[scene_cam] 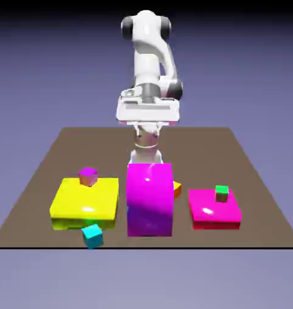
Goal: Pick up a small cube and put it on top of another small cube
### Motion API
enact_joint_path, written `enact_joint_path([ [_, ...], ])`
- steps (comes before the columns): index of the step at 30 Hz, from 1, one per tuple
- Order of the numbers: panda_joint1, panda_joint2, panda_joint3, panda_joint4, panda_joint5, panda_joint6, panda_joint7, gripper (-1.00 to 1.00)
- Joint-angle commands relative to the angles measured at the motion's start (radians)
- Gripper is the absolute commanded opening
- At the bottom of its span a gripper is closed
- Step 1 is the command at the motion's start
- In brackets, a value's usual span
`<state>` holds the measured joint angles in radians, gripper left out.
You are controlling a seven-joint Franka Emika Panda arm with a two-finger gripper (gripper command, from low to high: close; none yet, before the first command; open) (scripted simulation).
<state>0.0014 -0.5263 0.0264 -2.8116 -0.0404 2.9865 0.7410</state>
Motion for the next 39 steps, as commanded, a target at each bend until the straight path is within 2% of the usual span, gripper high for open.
enact_joint_path([
  [1, -0.009, 0.036, 0.022, -0.001, -0.033, -0.042, 0.000, 0.00],
  [15, 0.127, 0.193, 0.353, -0.030, -0.642, -0.050, 0.160, 0.00],
  [39, 0.061, 0.969, 0.988, -0.075, -1.686, -0.824, 0.273, 0.00],
])
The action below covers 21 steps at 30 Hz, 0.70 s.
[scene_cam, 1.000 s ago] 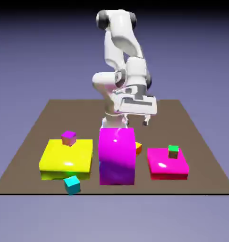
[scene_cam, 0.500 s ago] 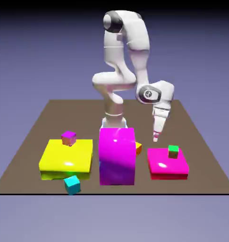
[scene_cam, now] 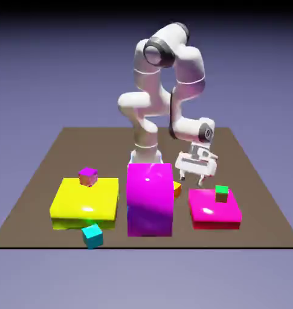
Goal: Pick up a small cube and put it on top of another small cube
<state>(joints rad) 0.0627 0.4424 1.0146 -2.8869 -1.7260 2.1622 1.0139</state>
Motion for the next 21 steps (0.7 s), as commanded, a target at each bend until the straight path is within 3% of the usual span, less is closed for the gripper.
enact_joint_path([
  [1, -0.003, 0.033, 0.027, -0.002, -0.044, -0.033, 0.005, 0.00],
  [5, -0.020, 0.162, 0.124, -0.009, -0.202, -0.168, 0.018, 0.00],
  [21, -0.294, 0.623, 0.181, -0.003, -0.194, -0.864, -0.132, 0.00],
])
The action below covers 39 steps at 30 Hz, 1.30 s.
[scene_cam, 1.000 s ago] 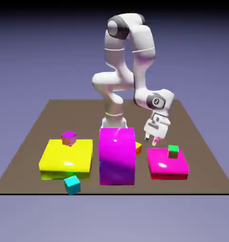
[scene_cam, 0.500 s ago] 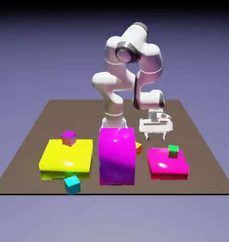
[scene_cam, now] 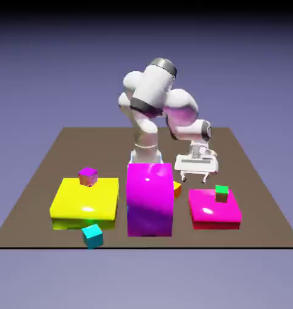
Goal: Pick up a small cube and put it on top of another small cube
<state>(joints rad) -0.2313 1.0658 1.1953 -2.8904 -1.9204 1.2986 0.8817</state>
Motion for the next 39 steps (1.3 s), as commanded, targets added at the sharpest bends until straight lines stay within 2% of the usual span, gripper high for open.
enact_joint_path([
  [1, -0.017, 0.029, 0.004, 0.000, 0.000, -0.044, -0.009, 0.00],
  [15, -0.243, 0.394, 0.040, -0.005, 0.001, -0.629, -0.152, 0.00],
  [17, -0.243, 0.394, 0.040, -0.005, 0.000, -0.629, -0.152, 0.00],
  [23, -0.320, 0.256, -0.136, 0.004, -0.223, -0.444, -0.238, 0.00],
  [24, -0.320, 0.256, -0.136, 0.004, -0.223, -0.444, -0.238, -1.00],
  [30, -0.245, 0.391, 0.036, -0.005, -0.006, -0.624, -0.155, -1.00],
  [39, -0.052, 0.235, 0.043, 0.277, 0.370, -0.547, -0.318, -1.00],
])
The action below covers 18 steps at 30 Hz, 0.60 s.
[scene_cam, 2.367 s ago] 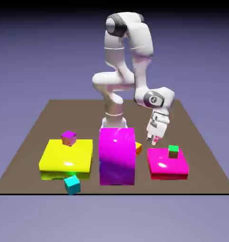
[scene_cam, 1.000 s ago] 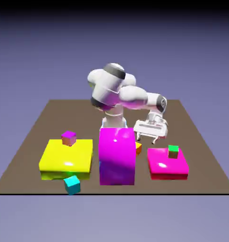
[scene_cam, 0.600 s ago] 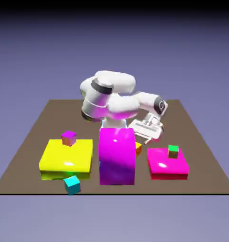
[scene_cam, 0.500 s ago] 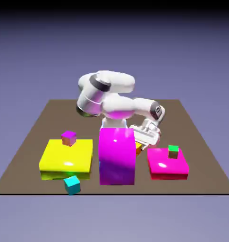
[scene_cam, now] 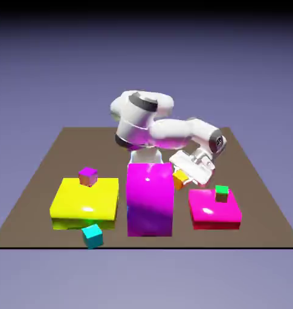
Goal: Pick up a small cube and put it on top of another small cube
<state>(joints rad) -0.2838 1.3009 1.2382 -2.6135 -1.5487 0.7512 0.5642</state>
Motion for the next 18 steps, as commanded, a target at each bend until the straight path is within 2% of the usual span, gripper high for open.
enact_joint_path([
  [1, 0.023, -0.018, 0.003, 0.031, 0.042, 0.008, -0.019, -1.00],
  [7, 0.158, -0.124, 0.024, 0.220, 0.303, 0.054, -0.124, -1.00],
  [18, 0.270, -0.279, 0.025, 0.590, 0.781, 0.197, -0.112, -1.00],
])
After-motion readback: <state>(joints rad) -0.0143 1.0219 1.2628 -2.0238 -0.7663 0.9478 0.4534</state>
